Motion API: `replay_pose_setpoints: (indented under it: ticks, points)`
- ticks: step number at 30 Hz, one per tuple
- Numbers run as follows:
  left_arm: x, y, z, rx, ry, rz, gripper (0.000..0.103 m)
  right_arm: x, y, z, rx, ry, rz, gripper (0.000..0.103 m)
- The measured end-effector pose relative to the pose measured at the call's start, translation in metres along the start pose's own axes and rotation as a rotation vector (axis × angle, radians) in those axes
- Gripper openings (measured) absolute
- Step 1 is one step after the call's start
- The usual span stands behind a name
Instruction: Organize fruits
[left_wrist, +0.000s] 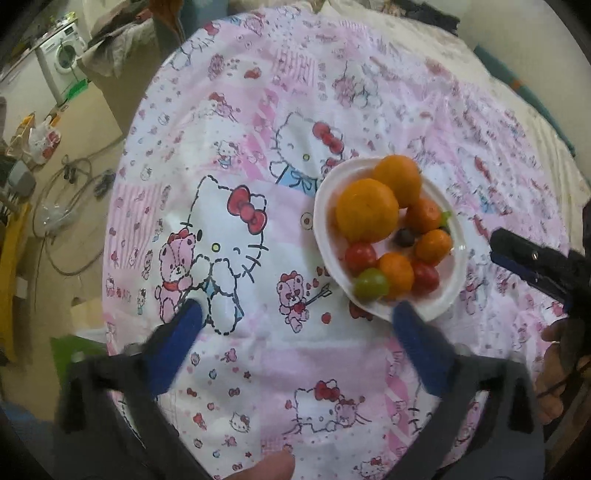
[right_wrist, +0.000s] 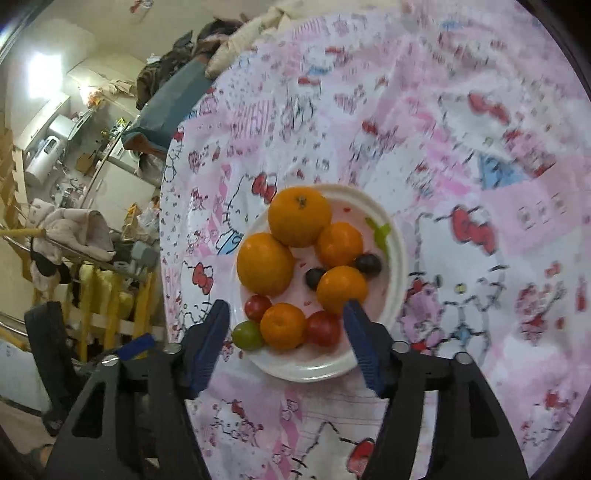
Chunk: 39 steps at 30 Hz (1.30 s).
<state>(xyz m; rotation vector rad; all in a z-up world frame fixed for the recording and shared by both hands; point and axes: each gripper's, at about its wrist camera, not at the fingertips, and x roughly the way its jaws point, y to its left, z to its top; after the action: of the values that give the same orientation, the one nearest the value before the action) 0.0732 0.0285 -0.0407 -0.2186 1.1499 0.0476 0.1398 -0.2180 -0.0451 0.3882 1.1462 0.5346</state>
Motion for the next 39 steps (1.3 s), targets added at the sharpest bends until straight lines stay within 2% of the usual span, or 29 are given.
replay_pose_setpoints:
  ticks: [2, 4, 9, 11, 13, 21, 25, 29, 33, 39]
  points:
    - [-0.004, -0.002, -0.002, 0.025, -0.006, 0.001, 0.103, -0.016, 0.003, -0.008, -0.010, -0.042, -0.021, 0.085]
    - [-0.010, -0.002, -0.005, 0.042, -0.021, 0.015, 0.103, -0.025, 0.003, -0.016, -0.003, -0.049, -0.016, 0.087]
    - [-0.031, -0.001, -0.019, 0.055, -0.089, -0.012, 0.103, -0.045, 0.009, -0.041, -0.033, -0.076, -0.049, 0.090]
    - [-0.038, 0.001, -0.026, 0.059, -0.125, -0.008, 0.103, -0.054, 0.013, -0.051, -0.041, -0.100, -0.070, 0.100]
    - [-0.046, 0.002, -0.034, 0.064, -0.163, 0.003, 0.103, -0.062, 0.017, -0.062, -0.053, -0.133, -0.084, 0.103]
    - [-0.071, 0.006, -0.061, 0.031, -0.274, 0.011, 0.103, -0.079, 0.031, -0.097, -0.092, -0.246, -0.163, 0.103]
    - [-0.070, 0.005, -0.067, 0.008, -0.293, 0.022, 0.103, -0.078, 0.036, -0.107, -0.109, -0.290, -0.212, 0.103]
    - [-0.059, -0.006, -0.065, 0.057, -0.305, 0.083, 0.103, -0.067, 0.042, -0.104, -0.171, -0.298, -0.272, 0.103]
    - [-0.053, -0.009, -0.061, 0.044, -0.307, 0.068, 0.103, -0.055, 0.041, -0.096, -0.178, -0.299, -0.319, 0.103]
    - [-0.055, -0.008, -0.060, 0.030, -0.309, 0.049, 0.103, -0.055, 0.043, -0.097, -0.201, -0.310, -0.332, 0.103]
